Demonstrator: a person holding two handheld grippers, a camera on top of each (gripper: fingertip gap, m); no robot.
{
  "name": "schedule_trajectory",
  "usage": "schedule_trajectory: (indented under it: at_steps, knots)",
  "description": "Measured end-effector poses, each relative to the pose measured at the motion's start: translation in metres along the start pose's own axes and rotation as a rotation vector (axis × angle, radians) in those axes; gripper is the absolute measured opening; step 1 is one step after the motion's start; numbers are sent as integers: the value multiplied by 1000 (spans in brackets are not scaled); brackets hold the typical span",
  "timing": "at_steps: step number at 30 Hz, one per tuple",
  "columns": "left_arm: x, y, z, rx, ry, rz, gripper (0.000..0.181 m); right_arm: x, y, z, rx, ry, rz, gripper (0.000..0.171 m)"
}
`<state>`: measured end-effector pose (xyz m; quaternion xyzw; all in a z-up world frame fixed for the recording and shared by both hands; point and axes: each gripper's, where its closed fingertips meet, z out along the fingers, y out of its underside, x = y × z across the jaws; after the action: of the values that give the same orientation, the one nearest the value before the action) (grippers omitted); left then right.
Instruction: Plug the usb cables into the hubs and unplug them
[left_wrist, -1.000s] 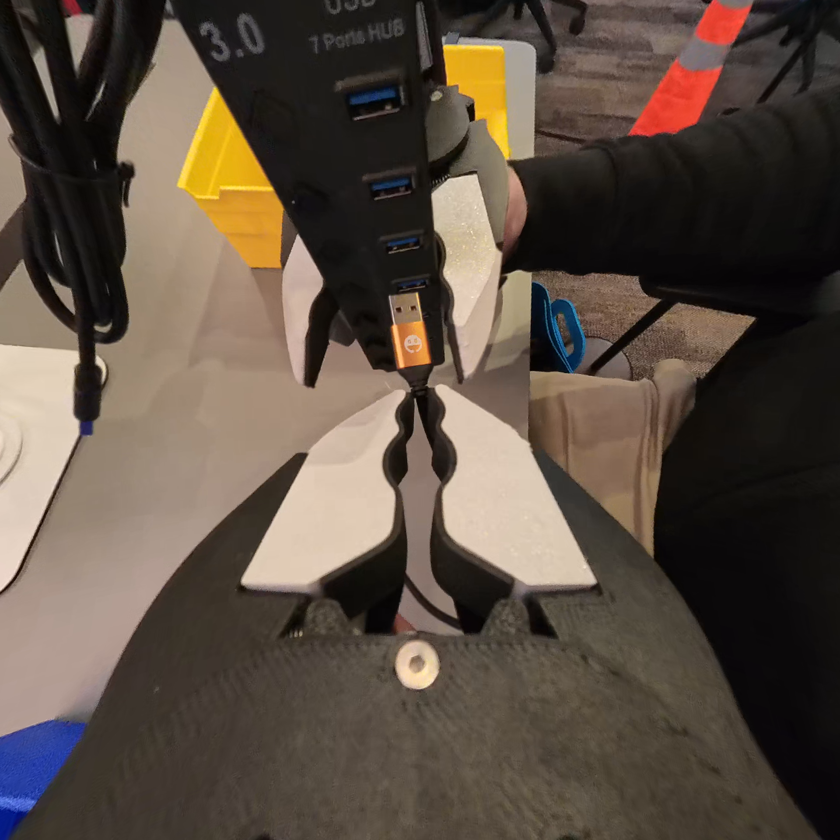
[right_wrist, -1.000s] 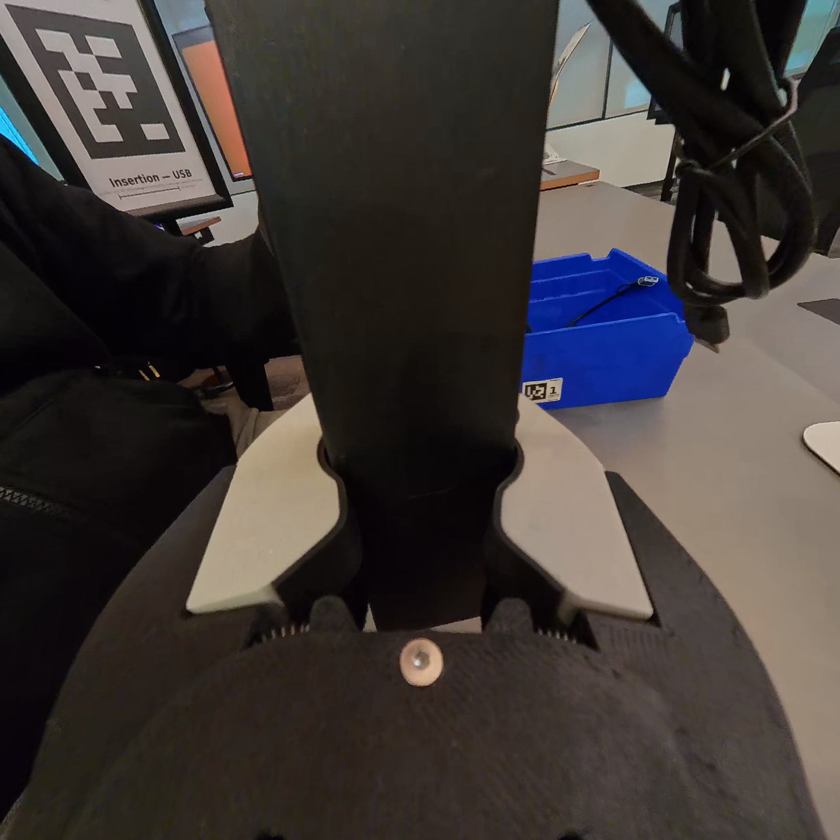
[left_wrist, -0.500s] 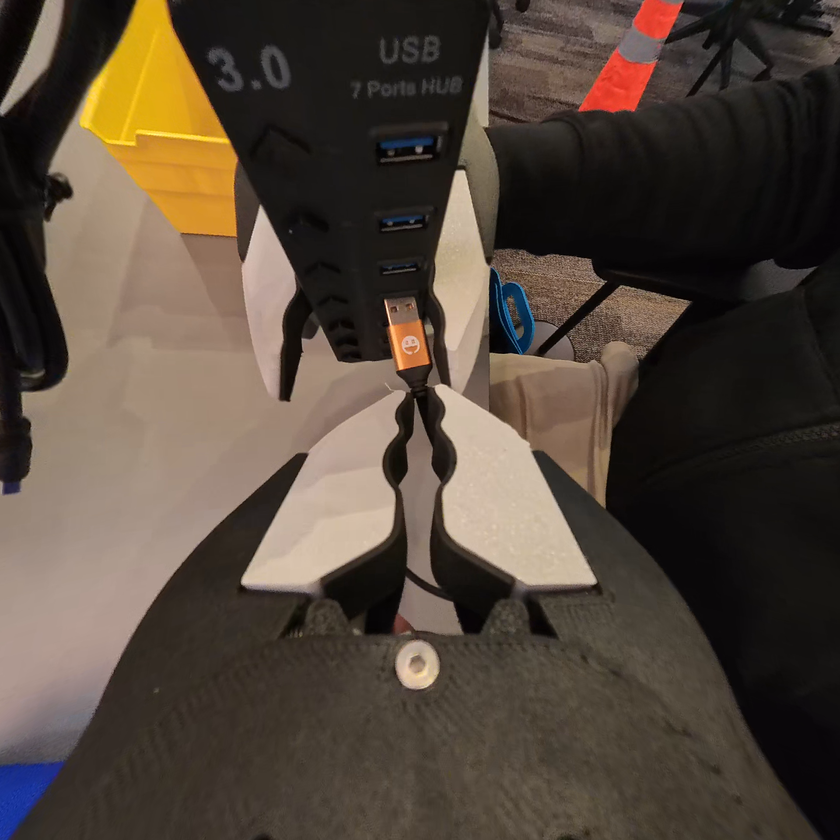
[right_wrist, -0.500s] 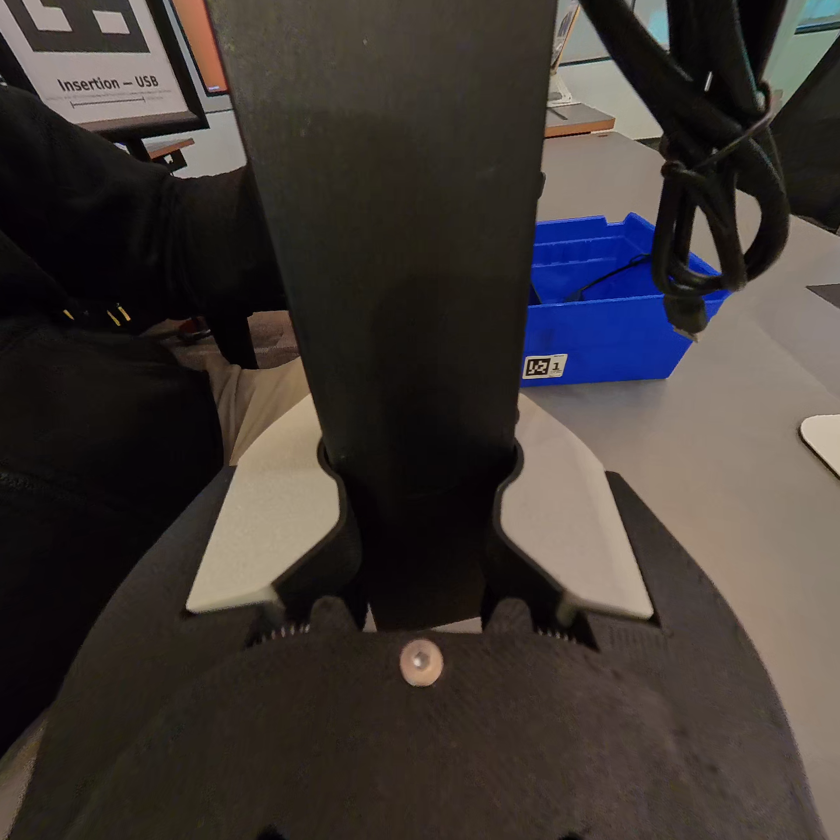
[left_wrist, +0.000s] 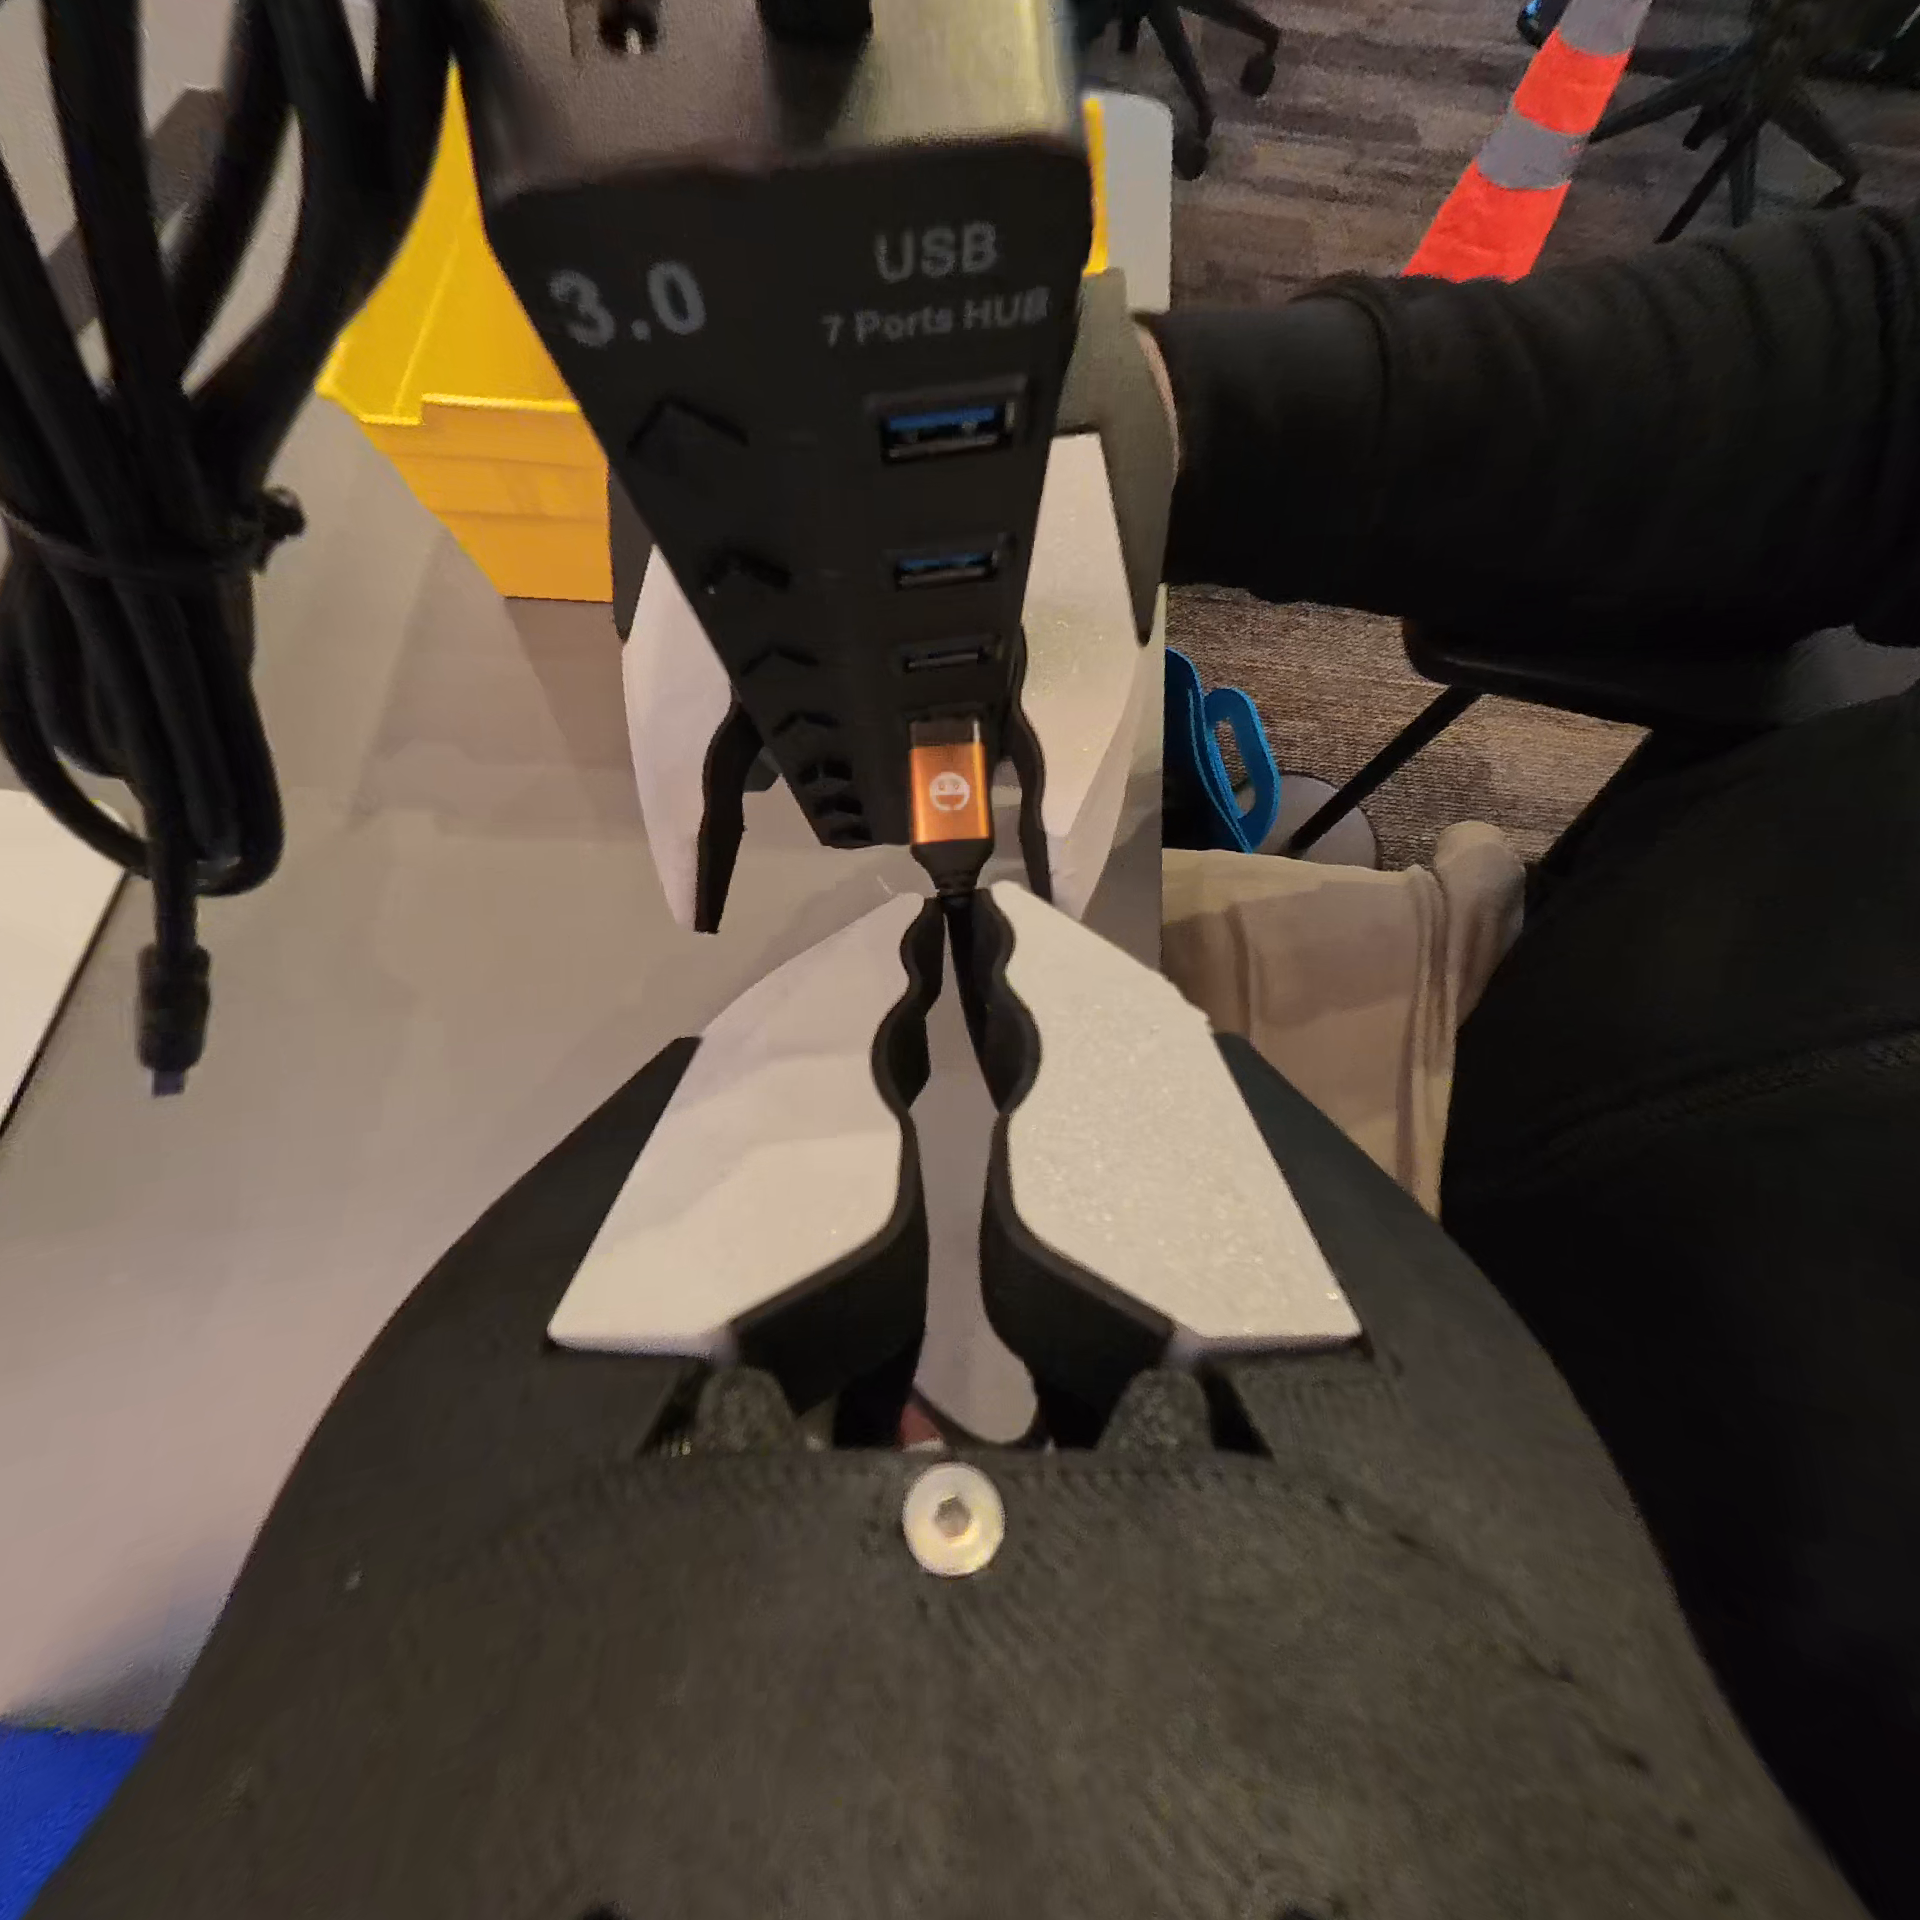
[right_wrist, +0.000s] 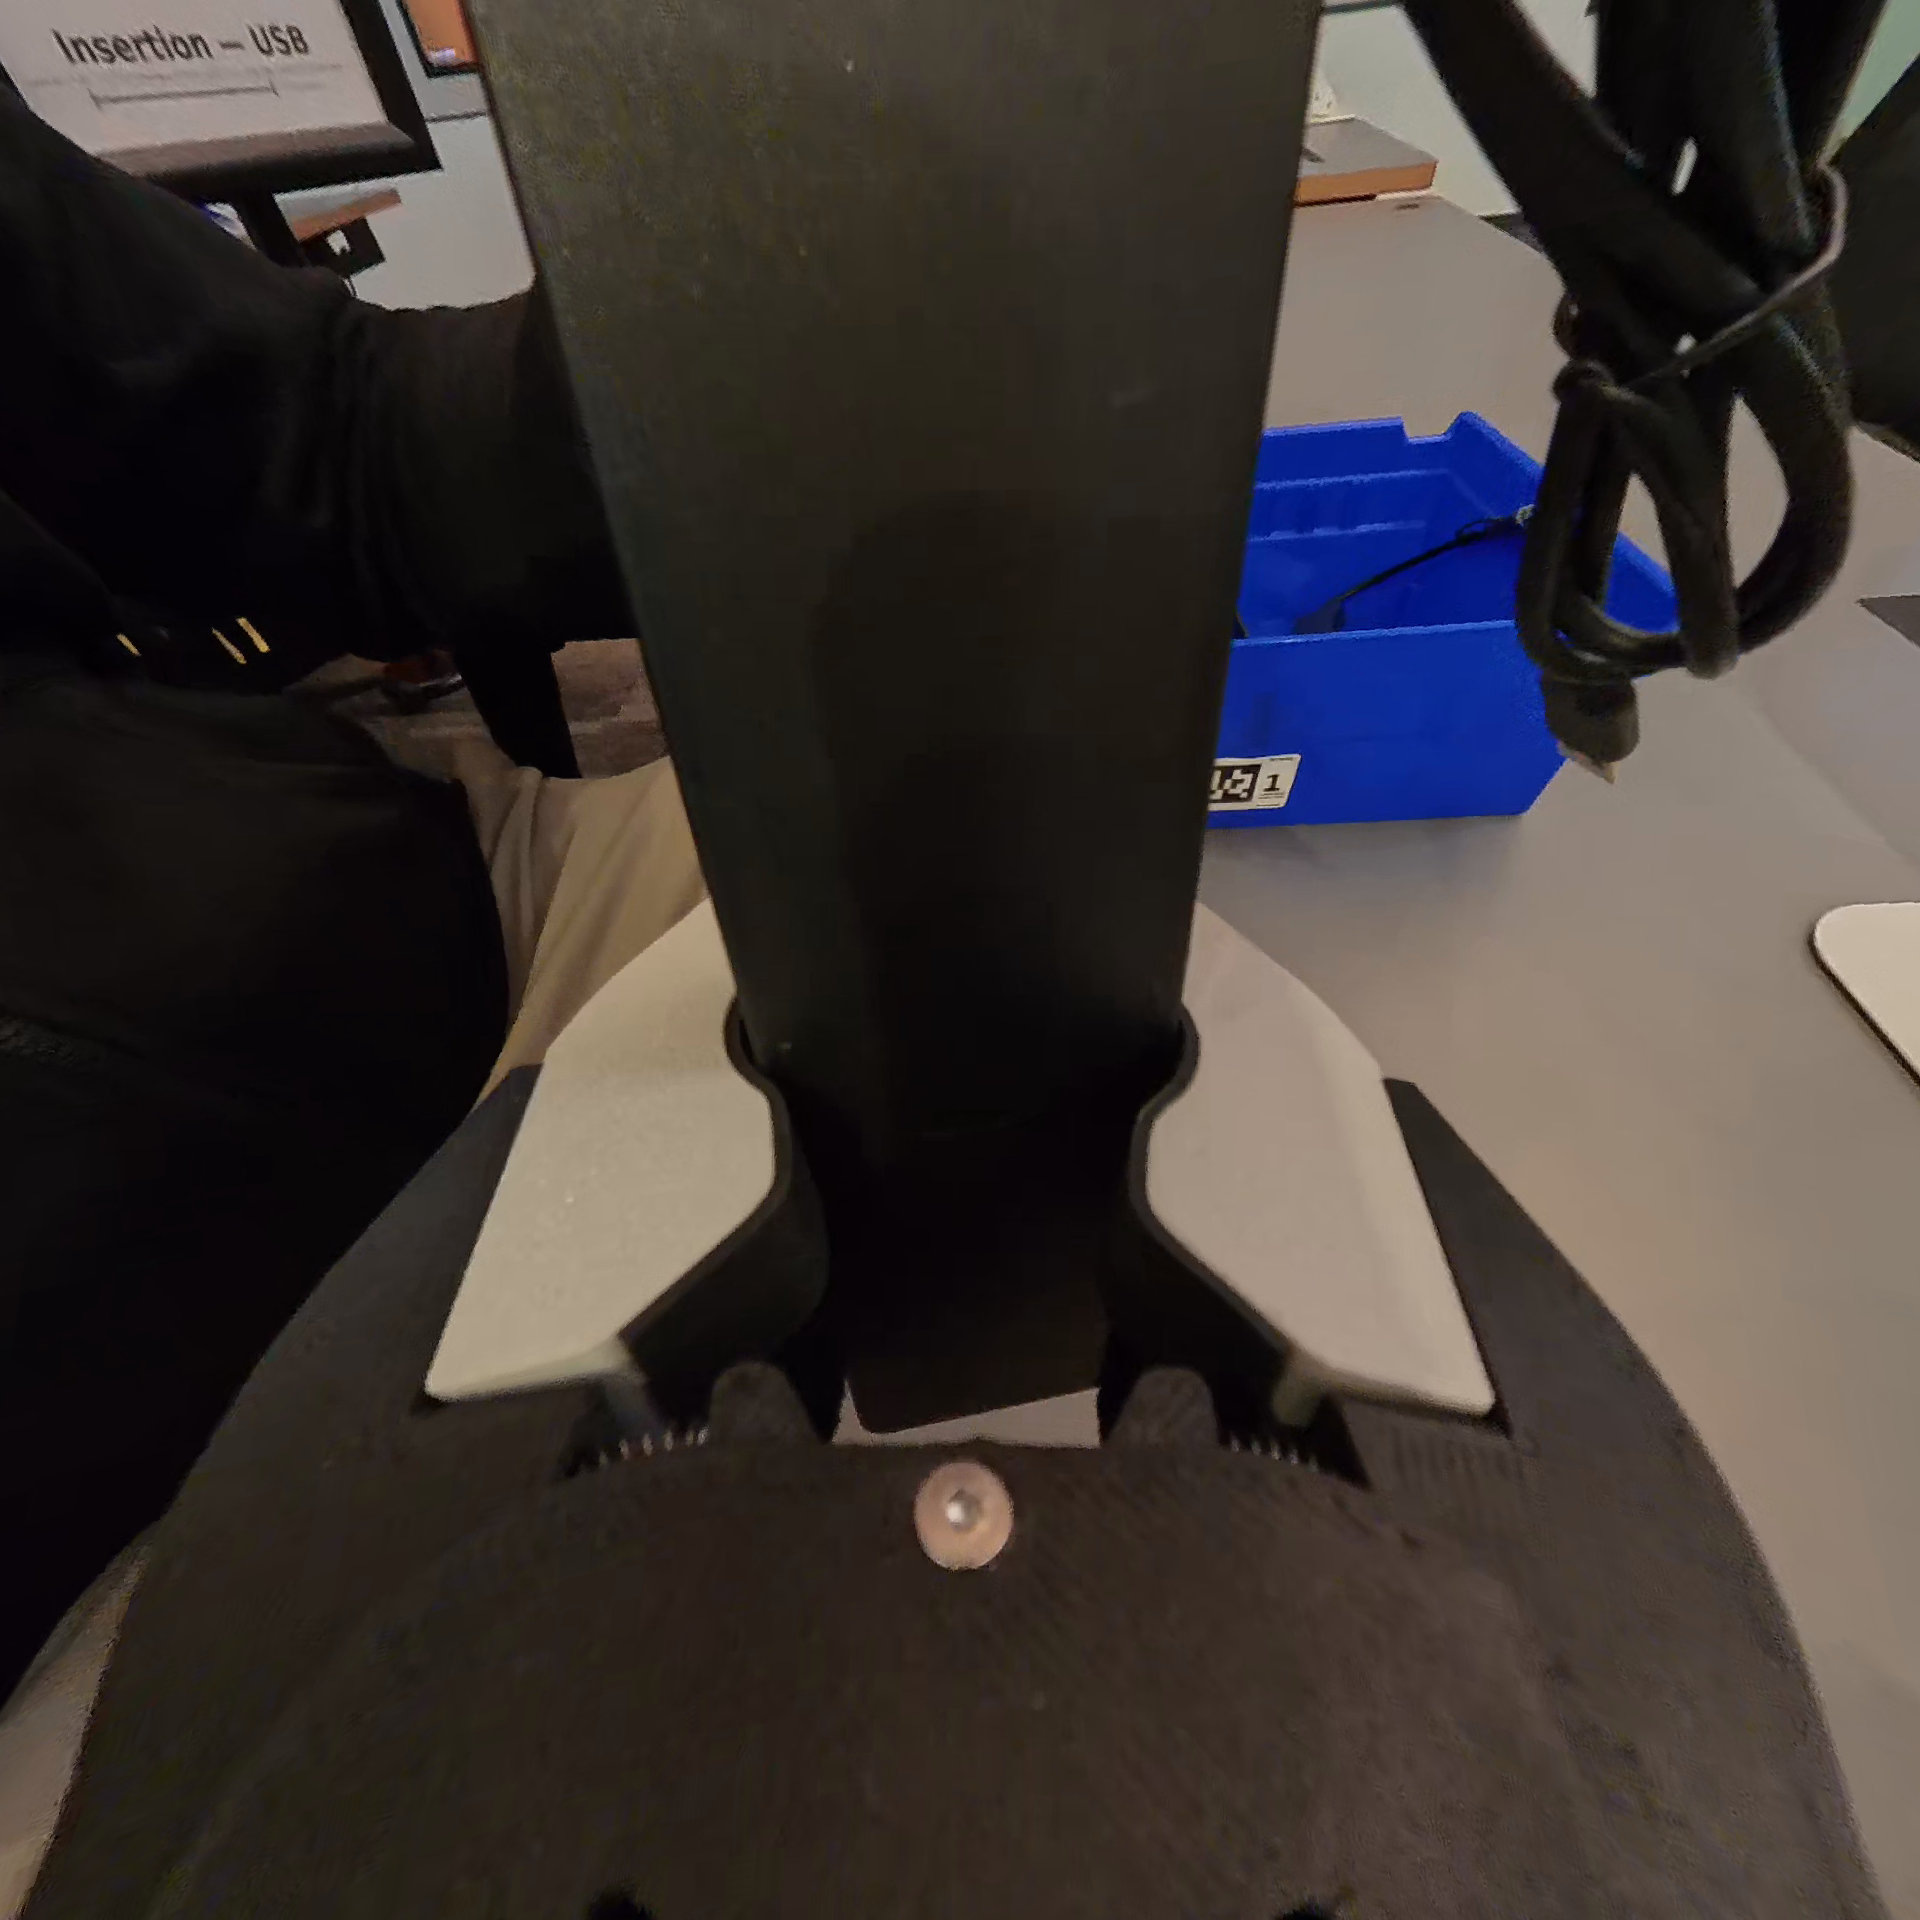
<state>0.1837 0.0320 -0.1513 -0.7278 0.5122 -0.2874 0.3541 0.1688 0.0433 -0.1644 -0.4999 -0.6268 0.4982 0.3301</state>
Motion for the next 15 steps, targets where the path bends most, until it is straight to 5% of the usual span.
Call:
schedule_trajectory:
  at_steps: [11,15]
  knots:
    - [-7,3,3,-7,-42,14,6,8,3,3,-17,57,8,68]
    - [-29,-2,-24,5,-166,37,19,16,-3,5,24,105,26,68]
